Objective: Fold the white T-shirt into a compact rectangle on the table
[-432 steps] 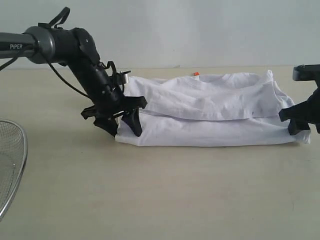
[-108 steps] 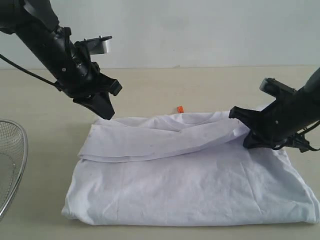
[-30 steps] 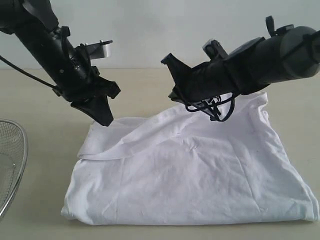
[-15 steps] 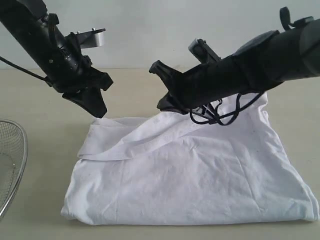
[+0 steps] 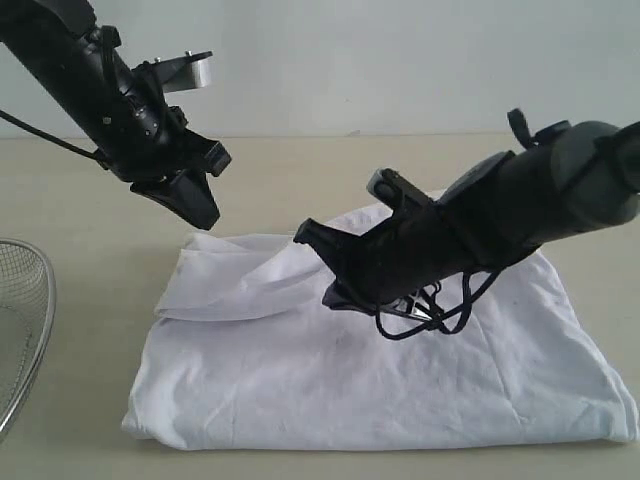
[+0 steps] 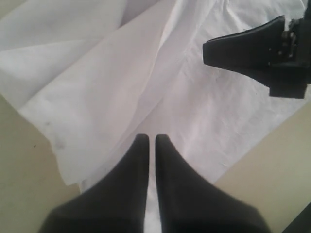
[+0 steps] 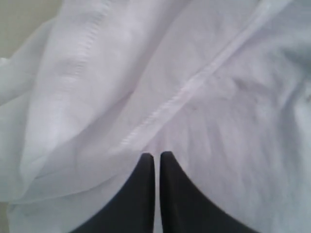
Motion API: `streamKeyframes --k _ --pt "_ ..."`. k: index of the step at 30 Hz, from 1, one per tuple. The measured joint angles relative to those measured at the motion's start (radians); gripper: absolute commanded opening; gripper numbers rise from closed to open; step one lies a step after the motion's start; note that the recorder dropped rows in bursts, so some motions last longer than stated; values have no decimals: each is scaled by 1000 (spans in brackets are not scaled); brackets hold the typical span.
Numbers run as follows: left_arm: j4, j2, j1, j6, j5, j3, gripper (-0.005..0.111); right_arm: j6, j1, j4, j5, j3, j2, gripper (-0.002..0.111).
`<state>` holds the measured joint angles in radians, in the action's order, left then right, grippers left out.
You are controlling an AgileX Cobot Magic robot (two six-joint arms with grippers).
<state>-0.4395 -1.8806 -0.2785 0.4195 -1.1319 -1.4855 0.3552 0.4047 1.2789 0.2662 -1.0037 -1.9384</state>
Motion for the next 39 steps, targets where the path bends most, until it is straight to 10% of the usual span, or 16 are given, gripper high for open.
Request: streamKeyframes --k 39 --pt "-40 0 0 0 -15 0 4 -7 35 116 -64 -88 -99 0"
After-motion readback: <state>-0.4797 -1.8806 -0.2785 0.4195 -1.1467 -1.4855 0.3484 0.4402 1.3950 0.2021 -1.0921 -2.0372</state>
